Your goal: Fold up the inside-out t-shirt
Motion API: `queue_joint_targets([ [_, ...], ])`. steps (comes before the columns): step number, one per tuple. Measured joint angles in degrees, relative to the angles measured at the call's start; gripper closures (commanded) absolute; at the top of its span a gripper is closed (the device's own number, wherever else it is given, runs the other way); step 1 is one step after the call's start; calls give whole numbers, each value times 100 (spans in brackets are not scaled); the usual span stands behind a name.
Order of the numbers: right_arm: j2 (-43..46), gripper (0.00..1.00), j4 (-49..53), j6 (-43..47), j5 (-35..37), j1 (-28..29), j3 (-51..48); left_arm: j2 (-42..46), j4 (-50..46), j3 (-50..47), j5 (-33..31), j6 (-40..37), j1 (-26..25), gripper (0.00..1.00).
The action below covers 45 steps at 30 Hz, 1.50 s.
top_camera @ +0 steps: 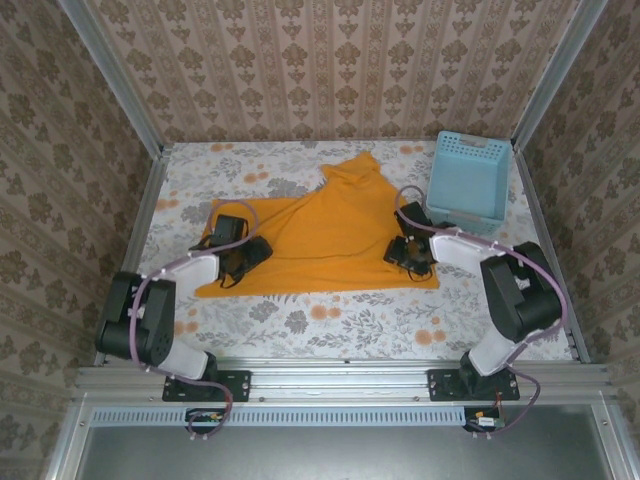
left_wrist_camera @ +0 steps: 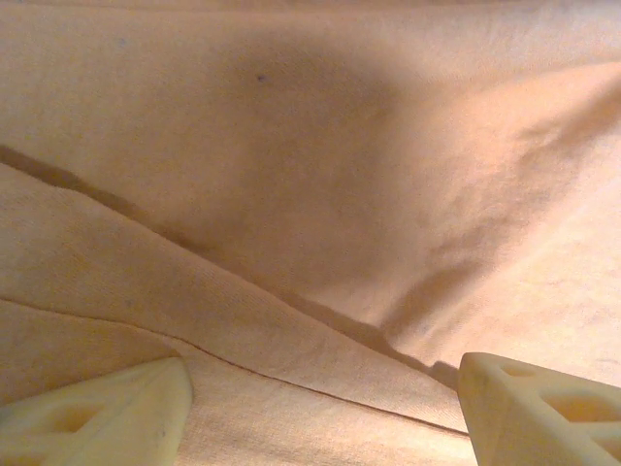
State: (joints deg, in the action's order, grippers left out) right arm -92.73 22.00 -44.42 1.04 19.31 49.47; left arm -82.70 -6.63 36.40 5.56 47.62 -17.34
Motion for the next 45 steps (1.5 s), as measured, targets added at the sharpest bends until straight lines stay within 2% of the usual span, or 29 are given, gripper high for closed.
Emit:
queue_joint_targets([
  [4, 776, 39, 48, -221, -4, 9, -713, 789, -55, -619, -37, 267, -376, 24],
  [9, 2017, 38, 726, -361, 251, 2, -1108, 1609, -1010, -680, -313, 422, -763, 21],
  [12, 2524, 38, 999, -326, 426, 2, -911, 1696, -1685, 20, -684, 227, -568, 19],
  [15, 2490, 36, 1091, -125, 481, 2, -345, 1246, -1967, 1215, -1064, -96, -142, 18],
  [19, 1759, 36, 1049, 264, 483, 2, 837, 122, -2153, 2747, -1502, -535, 490, 18],
  [23, 715, 36, 837, 621, 505, 2, 1921, -1222, -2468, 3891, -1779, -966, 960, 22],
  [29, -579, 35, 780, 1010, 525, 2, 2935, -2820, -3036, 5056, -1908, -1611, 1132, 25],
  [37, -2140, 35, 870, 1281, 546, 2, 4387, -3449, -3547, 5482, -1952, -2050, 1016, 33],
  [40, -2640, 35, 1014, 1325, 610, 0, 4898, -3576, -3661, 5504, -1956, -2085, 1021, 41],
  [45, -3519, 35, 1408, 1456, 754, -28, 6059, -3731, -3801, 5504, -1932, -2094, 1038, 59],
])
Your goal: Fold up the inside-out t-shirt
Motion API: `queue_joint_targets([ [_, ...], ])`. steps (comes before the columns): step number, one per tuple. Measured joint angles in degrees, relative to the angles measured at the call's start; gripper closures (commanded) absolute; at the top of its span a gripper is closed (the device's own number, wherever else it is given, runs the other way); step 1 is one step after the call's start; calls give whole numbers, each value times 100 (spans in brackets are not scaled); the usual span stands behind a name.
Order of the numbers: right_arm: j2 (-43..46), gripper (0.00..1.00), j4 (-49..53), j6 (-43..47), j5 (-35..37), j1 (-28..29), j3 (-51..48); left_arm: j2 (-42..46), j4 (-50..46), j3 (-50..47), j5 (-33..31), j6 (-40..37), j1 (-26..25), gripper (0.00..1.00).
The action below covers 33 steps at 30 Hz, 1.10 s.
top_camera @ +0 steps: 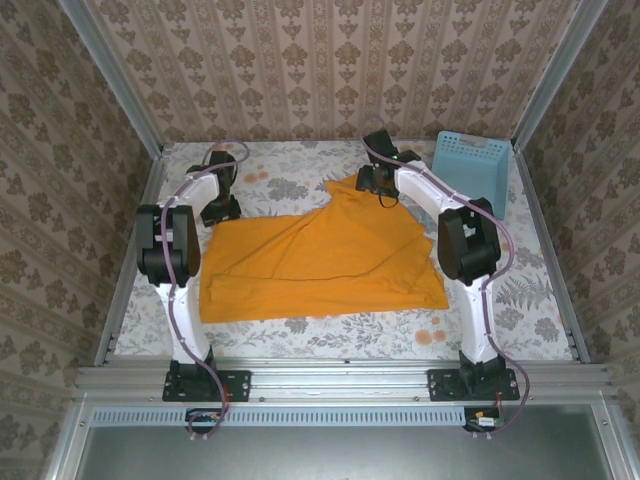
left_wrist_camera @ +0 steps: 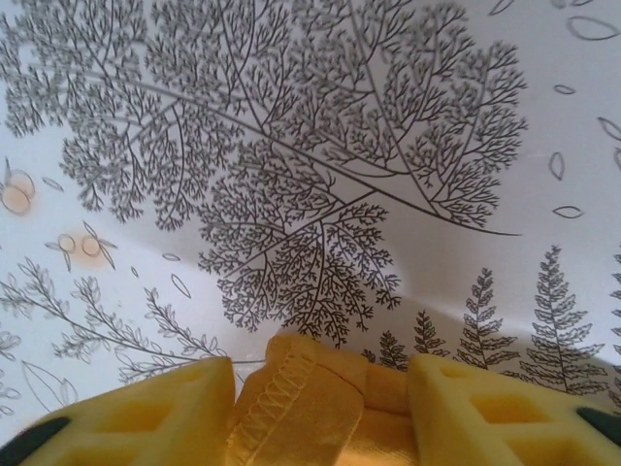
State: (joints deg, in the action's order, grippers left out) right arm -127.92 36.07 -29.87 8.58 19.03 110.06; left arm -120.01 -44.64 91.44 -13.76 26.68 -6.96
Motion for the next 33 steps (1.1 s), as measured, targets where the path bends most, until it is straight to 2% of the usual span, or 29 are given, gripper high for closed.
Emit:
queue_joint_targets([
  [12, -2225, 35, 1331, 269, 361, -234, 3307, 203, 166, -372, 317, 61, 68, 87],
  [16, -2616, 36, 1604, 295, 367, -289, 3792, 459, 304, -645, 472, 98, 68, 92],
  [19, -2756, 41, 1707, 295, 350, -326, 3906, 804, 494, -946, 621, 192, 79, 97],
  [26, -2914, 77, 1762, 317, 146, -409, 4127, 1912, 1259, -1952, 1390, 542, 411, 100],
  [29, -2914, 89, 1805, 409, 142, -437, 4131, 2345, 1661, -2409, 1764, 745, 723, 100],
  [33, -2787, 99, 1788, 426, 260, -490, 3858, 2710, 2111, -2870, 2236, 999, 1132, 100],
])
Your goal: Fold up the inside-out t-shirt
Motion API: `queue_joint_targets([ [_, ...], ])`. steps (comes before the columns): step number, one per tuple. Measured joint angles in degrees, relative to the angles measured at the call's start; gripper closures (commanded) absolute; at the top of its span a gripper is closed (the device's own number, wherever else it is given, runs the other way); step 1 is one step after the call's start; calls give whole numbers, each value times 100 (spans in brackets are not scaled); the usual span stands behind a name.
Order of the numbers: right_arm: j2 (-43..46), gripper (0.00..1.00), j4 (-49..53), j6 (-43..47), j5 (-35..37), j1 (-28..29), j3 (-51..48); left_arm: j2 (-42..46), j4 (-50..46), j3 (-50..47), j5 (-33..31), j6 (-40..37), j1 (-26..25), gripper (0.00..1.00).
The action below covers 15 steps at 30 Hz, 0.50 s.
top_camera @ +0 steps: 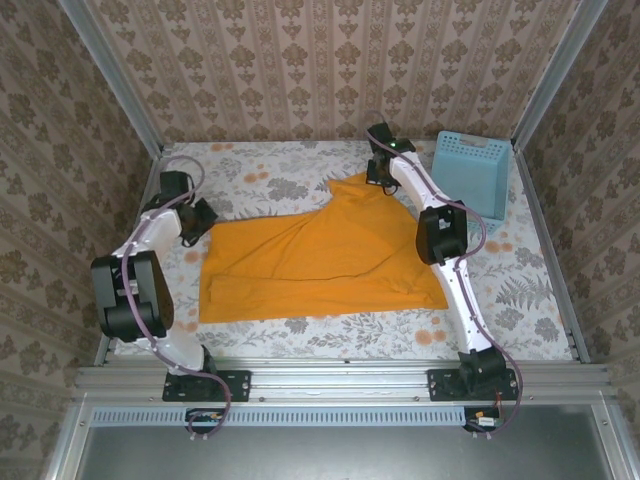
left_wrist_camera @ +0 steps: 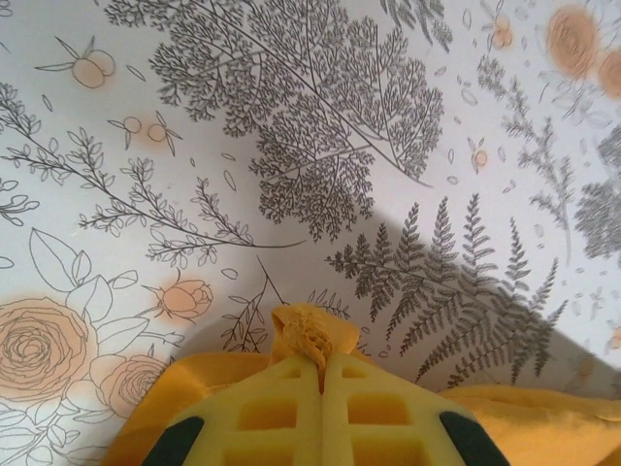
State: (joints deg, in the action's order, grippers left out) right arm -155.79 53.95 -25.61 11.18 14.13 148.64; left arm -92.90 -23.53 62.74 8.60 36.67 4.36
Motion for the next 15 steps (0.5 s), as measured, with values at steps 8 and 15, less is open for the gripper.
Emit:
queue_joint_targets([
  [8, 1471, 100, -739, 42, 76, -177, -2284, 15, 817, -476, 903, 411, 398, 91],
  [15, 2024, 100, -1456, 197, -267, -208, -2710, -11, 1237, -546, 1165, 525, 411, 91],
])
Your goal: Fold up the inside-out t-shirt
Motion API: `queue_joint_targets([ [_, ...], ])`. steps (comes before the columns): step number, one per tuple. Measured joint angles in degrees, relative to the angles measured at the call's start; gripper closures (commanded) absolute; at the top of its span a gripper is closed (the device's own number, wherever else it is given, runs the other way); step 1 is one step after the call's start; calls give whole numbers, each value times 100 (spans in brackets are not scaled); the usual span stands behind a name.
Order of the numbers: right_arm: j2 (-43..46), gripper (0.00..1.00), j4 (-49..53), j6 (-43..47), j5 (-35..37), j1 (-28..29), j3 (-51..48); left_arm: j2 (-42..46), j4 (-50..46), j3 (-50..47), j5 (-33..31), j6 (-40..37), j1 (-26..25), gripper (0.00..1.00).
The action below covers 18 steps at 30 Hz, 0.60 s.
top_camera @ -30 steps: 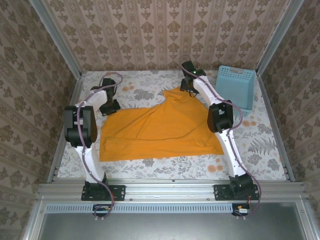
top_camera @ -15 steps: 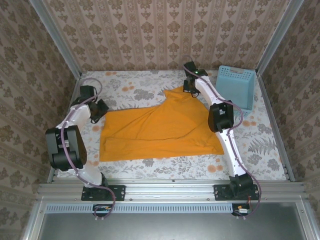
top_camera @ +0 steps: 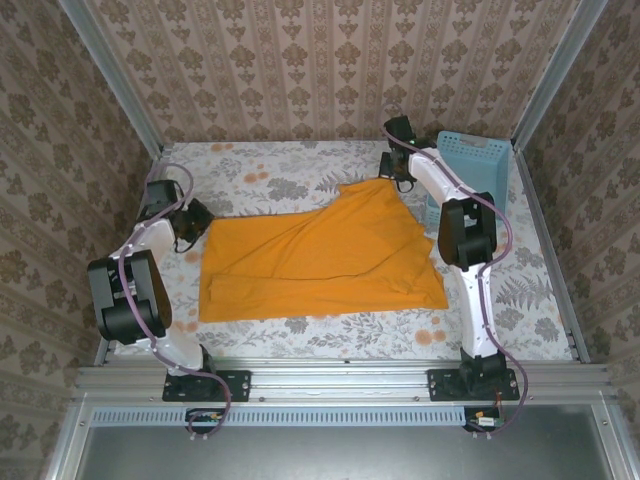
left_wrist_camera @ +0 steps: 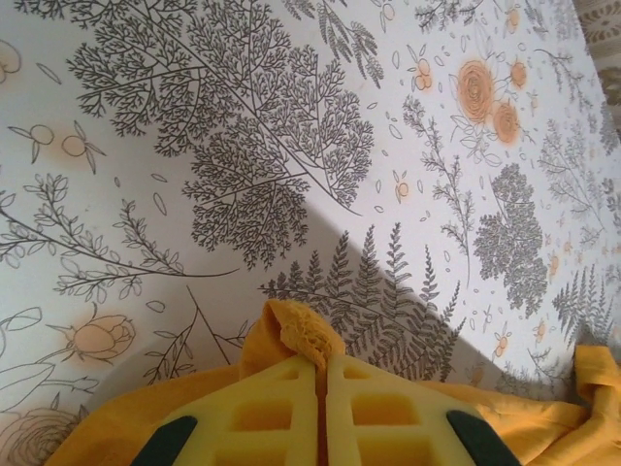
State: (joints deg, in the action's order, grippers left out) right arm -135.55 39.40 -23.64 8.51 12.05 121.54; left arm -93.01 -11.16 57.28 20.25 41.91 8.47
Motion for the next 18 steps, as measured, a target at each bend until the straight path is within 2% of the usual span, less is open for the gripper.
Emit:
queue_joint_targets([
  [5, 498, 100, -472, 122, -146, 24, -699, 0, 192, -170, 15, 17, 55, 89],
  [10, 765, 100, -776, 256, -142, 22, -962, -46, 376, -289, 61, 87, 260, 88],
  [18, 787, 100, -992, 391, -149, -50, -962, -931, 439, 70, 297, 125, 564, 85],
])
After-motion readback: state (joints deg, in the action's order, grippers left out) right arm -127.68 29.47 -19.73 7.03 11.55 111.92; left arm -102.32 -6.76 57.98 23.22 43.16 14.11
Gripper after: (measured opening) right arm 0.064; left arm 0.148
